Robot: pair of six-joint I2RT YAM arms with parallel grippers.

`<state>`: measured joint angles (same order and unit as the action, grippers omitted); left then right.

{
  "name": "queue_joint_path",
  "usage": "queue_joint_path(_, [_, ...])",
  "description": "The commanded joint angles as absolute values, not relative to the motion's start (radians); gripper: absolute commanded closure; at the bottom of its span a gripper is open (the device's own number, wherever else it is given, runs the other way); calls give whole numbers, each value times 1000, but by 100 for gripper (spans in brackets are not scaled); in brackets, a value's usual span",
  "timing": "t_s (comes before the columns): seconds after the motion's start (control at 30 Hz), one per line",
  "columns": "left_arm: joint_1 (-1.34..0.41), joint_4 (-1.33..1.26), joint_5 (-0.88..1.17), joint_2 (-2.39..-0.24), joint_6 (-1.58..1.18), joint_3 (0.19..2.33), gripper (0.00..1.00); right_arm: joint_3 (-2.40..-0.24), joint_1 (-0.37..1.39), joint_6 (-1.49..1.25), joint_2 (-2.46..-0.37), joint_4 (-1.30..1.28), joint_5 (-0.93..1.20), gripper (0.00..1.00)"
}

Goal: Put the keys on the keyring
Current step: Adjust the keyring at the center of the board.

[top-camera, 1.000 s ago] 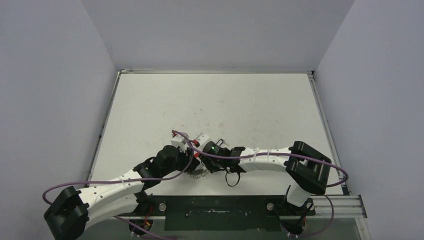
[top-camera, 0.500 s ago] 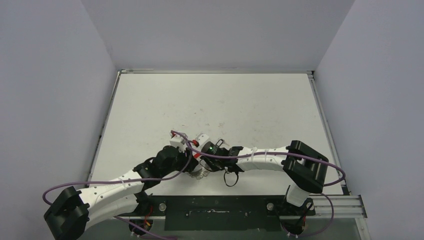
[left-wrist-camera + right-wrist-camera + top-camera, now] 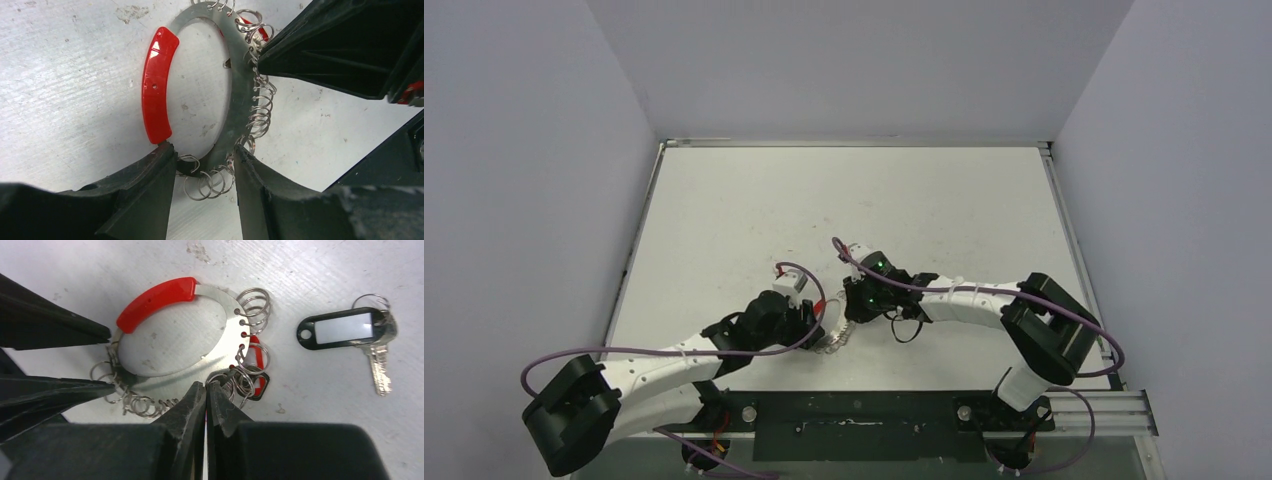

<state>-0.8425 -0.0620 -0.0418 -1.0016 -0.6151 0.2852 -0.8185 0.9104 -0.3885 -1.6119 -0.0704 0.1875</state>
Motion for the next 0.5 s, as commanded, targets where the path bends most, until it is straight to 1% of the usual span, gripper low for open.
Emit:
queue_joint_path(0.0, [-839,-131,-7,-1030,-592,329,57,-787,858,-554,-1625,137,461,100])
queue_joint_path(0.23, [-838,-138,-3,-1047,-580,335,58,-726,805,-790,-1709,410,624,100])
queue_joint_path(0.33, [-837,-141,-4,-1054,-580,332,59,-739,801,-754,-1722,334,589,100])
queue_joint_path(0.37, [-835,-141,-3,-1055,-580,331,59,-743,800,-726,-1718,302,562,96])
queue_joint_path(0.4, [-835,-140,-2,-1057,-580,331,59,-744,799,-704,-1709,279,546,84])
queue_joint_path(0.43, [-835,-138,-2,-1057,-580,330,59,-745,799,-686,-1696,255,528,79])
queue_joint_path(0.47, [-836,-137,-2,-1056,-580,328,59,-745,801,-670,-1680,236,516,72])
